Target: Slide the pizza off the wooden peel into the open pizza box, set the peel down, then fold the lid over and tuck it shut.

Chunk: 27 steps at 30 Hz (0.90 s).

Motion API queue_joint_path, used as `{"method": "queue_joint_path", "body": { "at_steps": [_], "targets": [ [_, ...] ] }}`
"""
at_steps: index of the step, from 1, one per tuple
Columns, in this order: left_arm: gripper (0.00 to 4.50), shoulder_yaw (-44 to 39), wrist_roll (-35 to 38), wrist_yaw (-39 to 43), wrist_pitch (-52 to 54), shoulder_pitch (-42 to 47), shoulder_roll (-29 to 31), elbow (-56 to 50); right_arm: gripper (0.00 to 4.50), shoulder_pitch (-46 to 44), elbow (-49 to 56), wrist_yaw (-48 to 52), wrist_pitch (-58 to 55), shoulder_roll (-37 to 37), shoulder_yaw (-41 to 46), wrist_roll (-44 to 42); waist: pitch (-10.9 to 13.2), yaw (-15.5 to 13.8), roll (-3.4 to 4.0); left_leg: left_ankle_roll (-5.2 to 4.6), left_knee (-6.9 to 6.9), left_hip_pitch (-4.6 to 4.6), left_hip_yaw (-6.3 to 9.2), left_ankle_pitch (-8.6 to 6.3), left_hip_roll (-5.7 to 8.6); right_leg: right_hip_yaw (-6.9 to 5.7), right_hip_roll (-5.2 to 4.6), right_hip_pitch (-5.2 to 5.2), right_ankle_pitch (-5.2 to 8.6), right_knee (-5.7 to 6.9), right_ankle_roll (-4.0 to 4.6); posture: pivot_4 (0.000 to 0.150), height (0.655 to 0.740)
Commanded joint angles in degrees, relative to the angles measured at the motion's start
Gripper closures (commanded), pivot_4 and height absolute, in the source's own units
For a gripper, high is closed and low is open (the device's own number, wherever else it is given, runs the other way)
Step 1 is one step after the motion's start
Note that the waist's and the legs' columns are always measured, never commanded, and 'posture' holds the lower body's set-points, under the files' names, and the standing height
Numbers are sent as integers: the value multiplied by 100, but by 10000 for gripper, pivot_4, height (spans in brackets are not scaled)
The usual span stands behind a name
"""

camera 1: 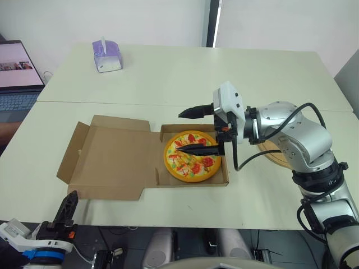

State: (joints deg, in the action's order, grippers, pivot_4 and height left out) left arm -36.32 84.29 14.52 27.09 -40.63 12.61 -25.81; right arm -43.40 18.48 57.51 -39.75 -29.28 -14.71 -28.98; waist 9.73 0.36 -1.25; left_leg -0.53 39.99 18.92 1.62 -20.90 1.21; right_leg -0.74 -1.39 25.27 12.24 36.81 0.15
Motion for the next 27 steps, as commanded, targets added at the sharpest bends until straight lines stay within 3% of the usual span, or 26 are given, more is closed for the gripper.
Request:
{"method": "queue_joint_path", "body": {
  "at_steps": [1,11,23,27],
  "targets": [
    [29297,-29,-43,223,80,21,106,151,0,-81,68,39,98,9,102,-29,0,-1,0,0,0,0,0,0,0,0,0,0,0,0,0,1500,7400],
    [29297,-87,-258,470,273,539,360,750,0,-57,123,5,73,8,107,-6,3,-7,-1,0,-1,0,4,0,0,-4,0,0,0,1,1,1500,7400],
    [29297,-32,-202,139,364,585,242,320,0,-34,158,-1,55,-44,142,18,6,-9,-3,2,-6,2,6,-1,0,-5,-8,3,-1,-1,1,1500,7400],
    [38267,-20,-170,19,357,536,161,158,0,-20,170,6,57,-69,132,27,7,-9,-4,3,-6,2,6,-1,0,-5,-8,3,-1,-1,1,1500,7400]
  ]
}}
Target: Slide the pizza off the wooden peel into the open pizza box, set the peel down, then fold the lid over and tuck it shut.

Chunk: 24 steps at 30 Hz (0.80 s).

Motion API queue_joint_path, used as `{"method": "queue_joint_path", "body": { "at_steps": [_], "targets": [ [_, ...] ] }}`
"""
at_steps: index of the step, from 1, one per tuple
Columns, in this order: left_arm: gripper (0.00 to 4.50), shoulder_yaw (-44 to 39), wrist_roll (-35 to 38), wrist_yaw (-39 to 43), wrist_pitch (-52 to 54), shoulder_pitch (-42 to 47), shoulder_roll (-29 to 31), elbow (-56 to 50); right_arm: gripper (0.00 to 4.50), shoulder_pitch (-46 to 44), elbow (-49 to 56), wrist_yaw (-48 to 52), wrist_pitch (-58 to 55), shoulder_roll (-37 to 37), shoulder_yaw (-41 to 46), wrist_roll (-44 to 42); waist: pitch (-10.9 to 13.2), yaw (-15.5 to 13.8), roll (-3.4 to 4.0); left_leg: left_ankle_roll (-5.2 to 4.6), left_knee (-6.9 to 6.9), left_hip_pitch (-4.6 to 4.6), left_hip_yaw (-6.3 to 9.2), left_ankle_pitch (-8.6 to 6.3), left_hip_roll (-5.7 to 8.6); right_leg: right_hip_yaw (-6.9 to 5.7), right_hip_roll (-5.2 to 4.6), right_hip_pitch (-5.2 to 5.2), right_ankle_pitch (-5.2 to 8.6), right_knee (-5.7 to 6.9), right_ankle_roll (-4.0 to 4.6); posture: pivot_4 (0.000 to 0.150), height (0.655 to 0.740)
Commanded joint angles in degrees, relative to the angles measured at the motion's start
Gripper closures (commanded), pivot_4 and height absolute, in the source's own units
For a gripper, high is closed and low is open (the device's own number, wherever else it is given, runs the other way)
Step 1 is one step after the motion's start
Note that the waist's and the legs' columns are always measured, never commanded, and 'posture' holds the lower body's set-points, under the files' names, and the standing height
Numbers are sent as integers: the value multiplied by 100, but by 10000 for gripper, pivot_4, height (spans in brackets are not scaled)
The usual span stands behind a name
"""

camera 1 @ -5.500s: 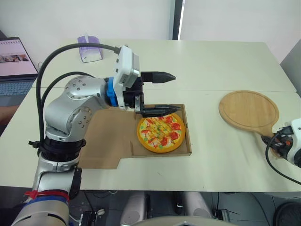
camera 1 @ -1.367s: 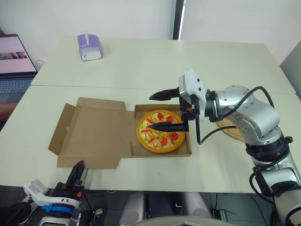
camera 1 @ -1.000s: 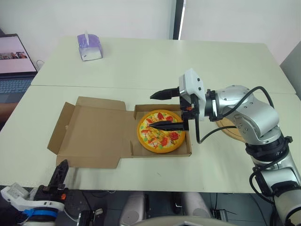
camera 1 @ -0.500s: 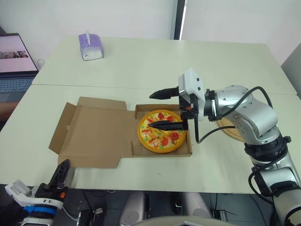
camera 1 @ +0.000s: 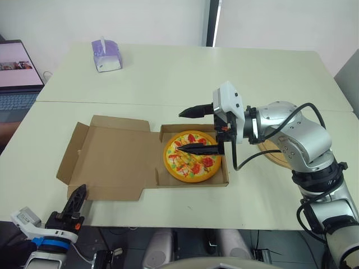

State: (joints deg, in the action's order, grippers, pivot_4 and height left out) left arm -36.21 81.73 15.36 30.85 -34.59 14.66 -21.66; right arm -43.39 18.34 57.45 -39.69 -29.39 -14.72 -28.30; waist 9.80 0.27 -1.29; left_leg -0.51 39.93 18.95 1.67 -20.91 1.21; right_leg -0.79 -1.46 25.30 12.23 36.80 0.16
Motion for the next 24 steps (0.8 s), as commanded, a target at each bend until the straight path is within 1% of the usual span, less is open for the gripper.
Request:
{"method": "queue_joint_path", "body": {
  "at_steps": [1,2,3,11,16,21,24],
  "targets": [
    [41260,-31,105,-98,-22,-87,-68,-307,0,-16,188,14,49,-65,135,-44,1,-1,1,0,0,0,0,0,0,0,0,0,0,0,0,1500,7400],
    [44605,-32,120,-121,-24,-108,-88,-347,0,-10,196,14,45,-71,137,-50,1,0,0,0,0,0,0,0,0,0,-1,0,0,-1,0,1500,7400],
    [44867,-32,135,-145,-25,-138,-112,-391,0,-5,203,15,44,-77,136,-53,1,-1,0,0,0,0,0,0,0,0,-1,0,0,-1,0,1500,7400],
    [44867,56,179,-440,-63,-262,-258,-781,0,28,221,9,79,-74,112,-49,9,-2,-3,0,0,3,0,0,1,0,-1,0,0,-4,-1,1500,7400],
    [44867,3,324,-668,-87,-74,-93,-951,0,39,41,50,237,-113,74,99,16,-16,-10,0,0,3,1,0,1,-2,-1,-1,0,-4,-1,1500,7400],
    [44867,-94,230,-707,-122,104,207,-928,0,1,-662,152,800,-235,108,501,19,-19,-13,1,1,3,2,1,3,-2,-2,-2,0,-4,-1,1500,7400],
    [45000,-191,224,-671,-122,325,485,-807,6373,-115,-1356,263,1365,-382,128,899,20,-21,-12,2,1,2,2,1,3,-3,-2,-2,0,-3,1,1500,7400]
  ]
}}
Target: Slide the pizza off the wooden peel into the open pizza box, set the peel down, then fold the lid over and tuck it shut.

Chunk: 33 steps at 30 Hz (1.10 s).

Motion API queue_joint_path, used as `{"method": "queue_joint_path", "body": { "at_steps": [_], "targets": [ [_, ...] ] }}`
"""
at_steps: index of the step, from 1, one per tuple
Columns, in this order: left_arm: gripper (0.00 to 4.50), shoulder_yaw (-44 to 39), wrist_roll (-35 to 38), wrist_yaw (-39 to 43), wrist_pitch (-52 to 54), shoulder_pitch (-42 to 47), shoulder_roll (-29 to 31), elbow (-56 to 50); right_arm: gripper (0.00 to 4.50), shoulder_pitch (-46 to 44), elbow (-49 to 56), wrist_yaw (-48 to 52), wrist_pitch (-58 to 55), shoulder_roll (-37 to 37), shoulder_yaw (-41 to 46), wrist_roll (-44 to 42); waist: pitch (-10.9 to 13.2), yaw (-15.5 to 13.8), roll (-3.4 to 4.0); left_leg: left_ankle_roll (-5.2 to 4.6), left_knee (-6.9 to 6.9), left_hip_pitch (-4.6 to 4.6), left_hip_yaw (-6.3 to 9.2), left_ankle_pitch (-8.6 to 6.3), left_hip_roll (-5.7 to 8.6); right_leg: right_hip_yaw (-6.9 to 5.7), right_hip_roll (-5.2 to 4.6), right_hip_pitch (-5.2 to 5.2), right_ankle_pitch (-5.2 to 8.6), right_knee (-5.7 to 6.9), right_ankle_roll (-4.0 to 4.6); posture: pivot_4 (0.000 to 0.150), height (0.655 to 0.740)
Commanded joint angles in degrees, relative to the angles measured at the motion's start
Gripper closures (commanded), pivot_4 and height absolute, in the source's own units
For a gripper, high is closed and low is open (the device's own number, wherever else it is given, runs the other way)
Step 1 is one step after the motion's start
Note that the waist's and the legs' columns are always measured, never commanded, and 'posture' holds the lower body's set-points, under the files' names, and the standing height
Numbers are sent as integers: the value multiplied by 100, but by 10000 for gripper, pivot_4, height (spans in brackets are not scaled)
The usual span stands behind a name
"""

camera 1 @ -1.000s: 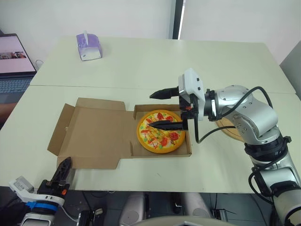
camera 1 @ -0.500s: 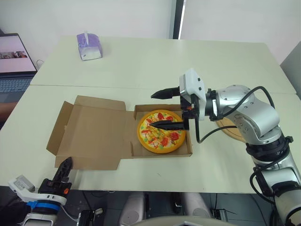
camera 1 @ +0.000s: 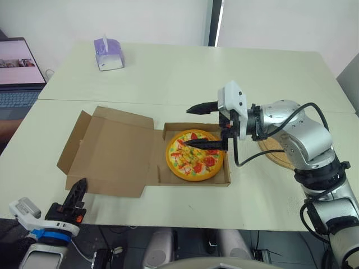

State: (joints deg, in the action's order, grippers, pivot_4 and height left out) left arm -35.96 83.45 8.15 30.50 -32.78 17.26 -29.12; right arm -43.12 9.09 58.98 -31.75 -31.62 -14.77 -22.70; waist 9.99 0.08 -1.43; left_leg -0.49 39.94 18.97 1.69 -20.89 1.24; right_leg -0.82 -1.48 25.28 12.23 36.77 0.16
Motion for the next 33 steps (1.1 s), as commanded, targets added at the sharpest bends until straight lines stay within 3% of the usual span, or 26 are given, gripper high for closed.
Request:
{"method": "queue_joint_path", "body": {
  "at_steps": [1,10,17,23,28,33],
  "targets": [
    [45000,-243,51,74,-74,229,337,-7,10003,-203,-705,125,768,-180,146,475,2,-2,2,0,0,0,0,0,0,0,0,0,0,1,1,1500,7400],
    [45000,-238,-209,368,73,639,921,362,43500,-907,-3397,15,2724,-196,87,1653,8,29,6,17,-3,-1,-11,9,-1,5,0,4,-1,1,3,1500,7400],
    [45000,-179,-554,664,239,1015,1277,754,44320,-1522,-5662,-115,4030,110,-185,2572,10,30,7,25,-4,-2,-15,14,-2,6,0,4,-2,4,6,1500,7400],
    [45000,-197,-679,961,434,1397,1527,1077,44320,-1724,-6745,24,4607,310,-248,3008,12,33,10,26,-4,0,-15,14,-2,6,-4,6,-4,4,7,1500,7400],
    [45000,-108,-865,1102,590,1765,1683,1320,44320,-1559,-6587,866,4450,284,-53,2739,16,32,16,27,-6,0,-13,13,-1,4,-6,7,-4,6,6,1500,7400],
    [45000,311,-1162,1200,821,2712,1970,1588,44320,-1037,-5631,1560,3835,-2,148,2390,18,-37,18,27,-4,1,-1,13,2,-1,-10,4,-6,9,4,1500,7400]
  ]
}}
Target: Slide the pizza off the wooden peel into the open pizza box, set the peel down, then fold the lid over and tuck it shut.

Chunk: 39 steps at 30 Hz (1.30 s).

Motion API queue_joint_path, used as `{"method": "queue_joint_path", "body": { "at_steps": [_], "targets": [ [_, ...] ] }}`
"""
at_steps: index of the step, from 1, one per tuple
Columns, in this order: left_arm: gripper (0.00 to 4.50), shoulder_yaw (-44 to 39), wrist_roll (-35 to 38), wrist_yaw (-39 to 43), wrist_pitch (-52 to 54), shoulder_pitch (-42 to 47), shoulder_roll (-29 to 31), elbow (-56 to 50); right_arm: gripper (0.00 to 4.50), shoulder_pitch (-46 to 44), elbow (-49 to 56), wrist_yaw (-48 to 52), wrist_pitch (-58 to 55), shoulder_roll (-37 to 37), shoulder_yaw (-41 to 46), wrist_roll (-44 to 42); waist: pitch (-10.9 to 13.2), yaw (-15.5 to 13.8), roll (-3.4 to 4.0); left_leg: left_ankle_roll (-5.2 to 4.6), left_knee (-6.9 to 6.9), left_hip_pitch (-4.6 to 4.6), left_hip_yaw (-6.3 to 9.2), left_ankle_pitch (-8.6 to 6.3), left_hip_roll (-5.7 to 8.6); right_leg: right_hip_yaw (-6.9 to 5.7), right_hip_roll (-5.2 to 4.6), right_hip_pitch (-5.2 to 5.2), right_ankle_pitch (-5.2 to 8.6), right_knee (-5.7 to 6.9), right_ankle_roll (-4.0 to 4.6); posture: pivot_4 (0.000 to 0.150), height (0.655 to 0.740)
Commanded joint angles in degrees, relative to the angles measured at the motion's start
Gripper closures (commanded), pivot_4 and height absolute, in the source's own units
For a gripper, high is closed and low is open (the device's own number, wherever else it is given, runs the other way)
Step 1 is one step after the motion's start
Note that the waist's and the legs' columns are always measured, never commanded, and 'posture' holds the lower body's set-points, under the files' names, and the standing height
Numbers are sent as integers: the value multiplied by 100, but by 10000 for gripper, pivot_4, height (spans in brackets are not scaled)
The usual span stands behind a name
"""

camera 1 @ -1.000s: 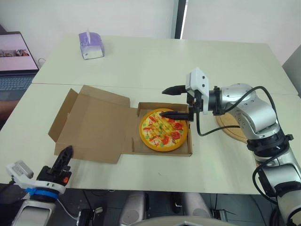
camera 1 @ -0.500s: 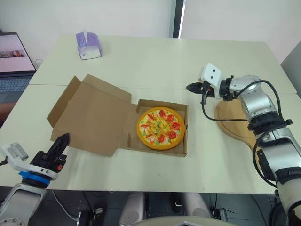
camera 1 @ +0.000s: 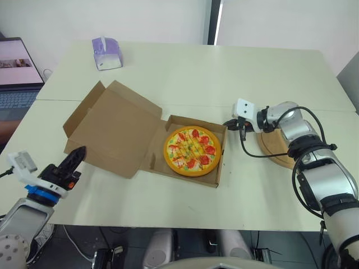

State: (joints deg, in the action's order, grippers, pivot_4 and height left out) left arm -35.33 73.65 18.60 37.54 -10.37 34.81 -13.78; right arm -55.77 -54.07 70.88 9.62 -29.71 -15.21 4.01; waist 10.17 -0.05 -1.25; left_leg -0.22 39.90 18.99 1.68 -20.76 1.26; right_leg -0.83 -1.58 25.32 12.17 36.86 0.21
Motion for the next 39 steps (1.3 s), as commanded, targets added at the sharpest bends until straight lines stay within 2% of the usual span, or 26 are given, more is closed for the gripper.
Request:
{"method": "queue_joint_path", "body": {
  "at_steps": [1,11,23,29,39],
  "targets": [
    [45000,391,-296,203,160,730,269,147,44320,384,980,425,-493,-249,238,-354,0,-33,1,0,0,1,7,0,3,-6,-2,-2,0,-1,0,1500,7400],
    [45000,1824,-1487,1055,378,3224,175,1405,44320,1995,3743,244,-2048,-810,582,-810,4,-53,7,5,0,7,14,1,14,-18,-11,0,-2,-1,-4,1500,7400],
    [45000,2628,-2892,2177,-201,5711,-779,3441,44320,3533,6232,-235,-3552,-1372,1006,-1424,6,-123,4,22,8,16,31,11,20,-32,-14,0,-4,0,-8,1500,7400],
    [45000,2702,-3470,2719,-628,6563,-1160,4501,44320,3869,6682,-558,-3846,-1375,1050,-1558,8,-80,1,35,11,37,52,18,23,-48,-14,11,-4,-2,-8,1500,7400],
    [45000,2539,-3848,3001,-903,6814,-1312,4932,44320,3755,6373,-1429,-3501,-1270,1350,-1399,8,-10,0,41,13,46,59,22,23,-51,-13,19,-4,2,-8,1500,7400]
  ]
}}
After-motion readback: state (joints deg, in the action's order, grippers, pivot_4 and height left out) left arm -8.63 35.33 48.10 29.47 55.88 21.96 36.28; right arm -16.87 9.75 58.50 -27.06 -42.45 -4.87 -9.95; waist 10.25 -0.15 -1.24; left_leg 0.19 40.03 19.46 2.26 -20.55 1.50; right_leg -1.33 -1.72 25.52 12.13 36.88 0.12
